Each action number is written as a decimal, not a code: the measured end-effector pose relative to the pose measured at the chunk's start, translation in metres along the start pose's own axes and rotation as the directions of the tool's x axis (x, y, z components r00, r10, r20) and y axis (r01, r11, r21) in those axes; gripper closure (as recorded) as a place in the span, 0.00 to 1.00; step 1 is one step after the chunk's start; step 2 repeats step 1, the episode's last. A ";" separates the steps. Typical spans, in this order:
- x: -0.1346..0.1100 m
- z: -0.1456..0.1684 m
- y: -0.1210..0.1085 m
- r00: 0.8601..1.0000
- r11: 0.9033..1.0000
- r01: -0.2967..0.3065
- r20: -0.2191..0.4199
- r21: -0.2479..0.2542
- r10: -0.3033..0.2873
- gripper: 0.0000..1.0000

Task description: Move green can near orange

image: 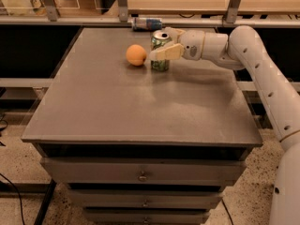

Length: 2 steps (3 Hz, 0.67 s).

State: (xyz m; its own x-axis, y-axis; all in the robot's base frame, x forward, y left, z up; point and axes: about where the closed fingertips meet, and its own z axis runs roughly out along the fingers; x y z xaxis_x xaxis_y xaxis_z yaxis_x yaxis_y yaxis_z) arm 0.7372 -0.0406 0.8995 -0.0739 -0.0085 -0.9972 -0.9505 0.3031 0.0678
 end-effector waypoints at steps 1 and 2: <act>0.000 0.000 0.000 1.000 1.000 0.000 0.000 0.000 0.000 0.00; 0.000 0.000 0.000 1.000 1.000 0.000 0.000 0.000 0.000 0.00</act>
Offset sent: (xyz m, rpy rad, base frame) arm 0.0000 0.0000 0.0000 0.0000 0.0000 0.0000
